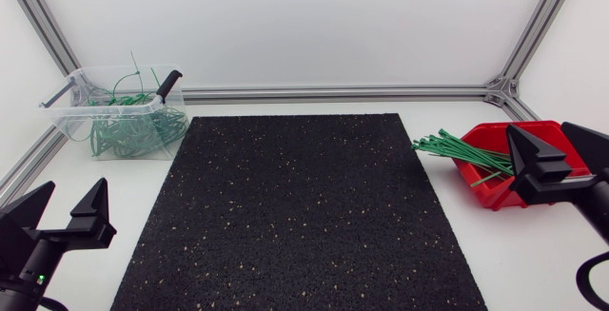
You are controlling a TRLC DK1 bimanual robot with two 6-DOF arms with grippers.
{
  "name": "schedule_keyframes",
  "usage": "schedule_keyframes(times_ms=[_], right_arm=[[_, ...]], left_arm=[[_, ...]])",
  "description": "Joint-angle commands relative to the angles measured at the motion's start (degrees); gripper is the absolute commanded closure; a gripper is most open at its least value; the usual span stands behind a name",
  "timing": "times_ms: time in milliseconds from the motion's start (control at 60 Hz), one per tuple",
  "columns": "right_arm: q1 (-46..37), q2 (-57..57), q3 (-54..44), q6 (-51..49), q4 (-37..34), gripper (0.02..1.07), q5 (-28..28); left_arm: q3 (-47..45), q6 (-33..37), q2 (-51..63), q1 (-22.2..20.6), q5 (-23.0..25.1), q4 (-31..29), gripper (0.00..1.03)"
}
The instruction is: Take a green cable tie from the red box, thread the tail through the head to close it, then place it in the transparent bin on the left.
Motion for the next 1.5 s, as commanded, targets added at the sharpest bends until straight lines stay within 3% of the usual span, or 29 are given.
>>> schedule_keyframes(times_ms=[0, 233, 517, 983, 1167, 1483], right_arm=[[0.63, 5.76, 4.80, 1.02, -1.91, 0.06, -0.02], [0.99, 19.91, 18.69, 0.93, -11.66, 0.06, -0.37], [0.20, 37.66, 36.44, -8.56, -28.36, 0.06, -0.37], [-7.54, 64.82, 58.94, -48.73, -53.59, 0.06, -3.18], [-8.77, 67.90, 57.89, -66.39, -59.39, 0.08, -3.62], [-8.59, 69.74, 46.90, -84.59, -53.50, 0.21, -0.28]], left_arm=[[-2.44, -1.15, -0.39, 0.20, -0.04, -0.51, 0.04], [-2.44, -1.15, -0.39, 0.20, -0.04, -0.51, 0.04], [-2.44, -1.15, -0.39, 0.20, -0.04, -0.51, 0.04], [-2.44, -1.15, -0.39, 0.20, -0.04, -0.51, 0.04], [-2.44, -1.15, -0.39, 0.20, -0.04, -0.51, 0.04], [-2.44, -1.15, -0.39, 0.20, -0.04, -0.51, 0.04]])
